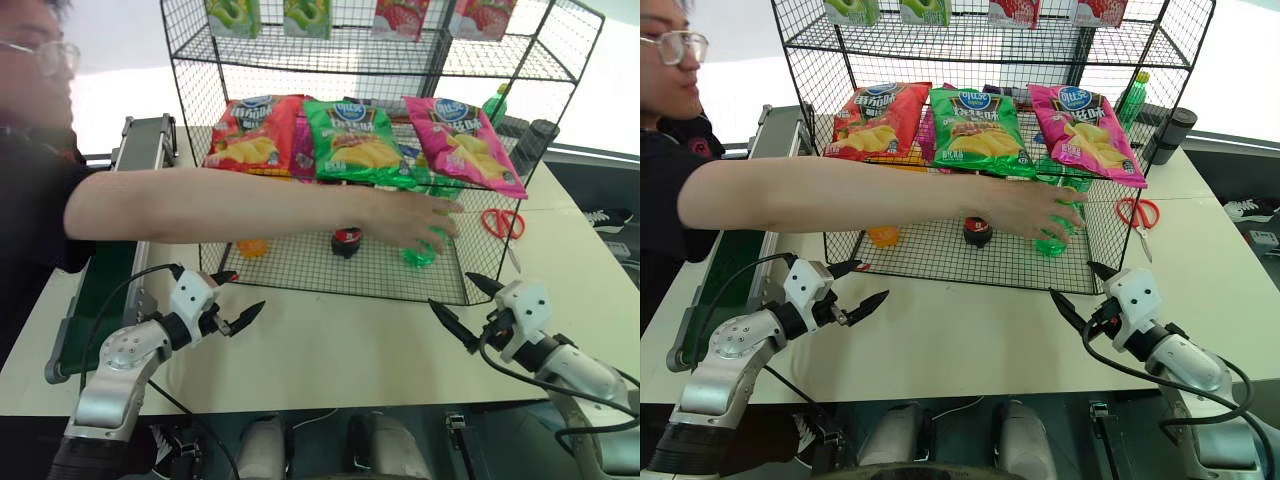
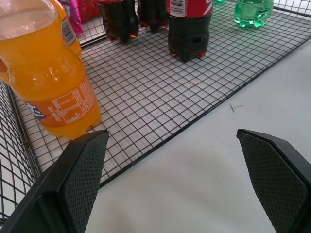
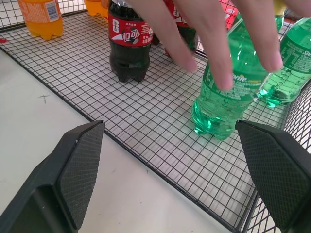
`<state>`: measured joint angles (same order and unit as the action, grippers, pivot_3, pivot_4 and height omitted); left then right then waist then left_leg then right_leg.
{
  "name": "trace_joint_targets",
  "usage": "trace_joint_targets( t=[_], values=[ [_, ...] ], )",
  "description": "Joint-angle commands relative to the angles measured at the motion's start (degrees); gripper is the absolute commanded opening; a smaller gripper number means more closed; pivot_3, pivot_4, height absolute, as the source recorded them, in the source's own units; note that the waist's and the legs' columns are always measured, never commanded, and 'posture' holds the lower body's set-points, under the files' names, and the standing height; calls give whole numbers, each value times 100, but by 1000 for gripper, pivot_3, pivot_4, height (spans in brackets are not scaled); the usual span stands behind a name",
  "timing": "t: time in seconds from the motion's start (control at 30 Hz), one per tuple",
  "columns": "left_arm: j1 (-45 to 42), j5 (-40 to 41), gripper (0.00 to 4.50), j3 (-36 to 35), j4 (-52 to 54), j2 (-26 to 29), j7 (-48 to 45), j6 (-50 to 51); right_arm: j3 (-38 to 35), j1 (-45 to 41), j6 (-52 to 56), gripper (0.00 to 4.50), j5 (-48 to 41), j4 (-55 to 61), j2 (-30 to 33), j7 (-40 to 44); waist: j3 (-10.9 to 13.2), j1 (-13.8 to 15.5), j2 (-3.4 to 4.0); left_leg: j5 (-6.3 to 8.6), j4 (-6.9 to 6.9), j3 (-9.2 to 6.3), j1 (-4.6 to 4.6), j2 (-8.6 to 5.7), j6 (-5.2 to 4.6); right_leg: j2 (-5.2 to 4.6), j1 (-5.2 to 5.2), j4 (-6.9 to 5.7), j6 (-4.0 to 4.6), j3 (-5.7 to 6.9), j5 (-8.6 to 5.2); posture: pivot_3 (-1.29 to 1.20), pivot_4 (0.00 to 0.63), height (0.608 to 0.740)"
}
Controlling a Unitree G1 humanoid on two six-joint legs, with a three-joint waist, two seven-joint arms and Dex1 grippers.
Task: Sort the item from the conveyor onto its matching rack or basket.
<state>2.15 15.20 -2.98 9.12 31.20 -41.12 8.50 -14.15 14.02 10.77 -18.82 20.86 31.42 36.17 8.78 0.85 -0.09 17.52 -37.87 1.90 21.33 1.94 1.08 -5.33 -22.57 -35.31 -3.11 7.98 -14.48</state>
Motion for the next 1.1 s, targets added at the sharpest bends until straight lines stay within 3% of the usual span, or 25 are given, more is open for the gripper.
trace_joint_targets(
  t=[0.03, 1.1],
  values=[
    [-4, -18, 4500, -50, 94, -8, 36, -48, -20, -92, -142, 4479, -5, 2, -15, 23, 0, -1, 0, 0, 0, 0, 0, 0, 0, 0, 0, 0, 0, 0, 0, 0, 150, 735],
    [53, 61, 4500, -106, 192, -206, 61, 1, 18, -154, -196, 4479, 44, -16, -10, -1, 0, 0, 0, 0, 0, 0, 0, 0, 0, 0, 1, 0, 0, 0, 0, 0, 150, 735]
  ],
)
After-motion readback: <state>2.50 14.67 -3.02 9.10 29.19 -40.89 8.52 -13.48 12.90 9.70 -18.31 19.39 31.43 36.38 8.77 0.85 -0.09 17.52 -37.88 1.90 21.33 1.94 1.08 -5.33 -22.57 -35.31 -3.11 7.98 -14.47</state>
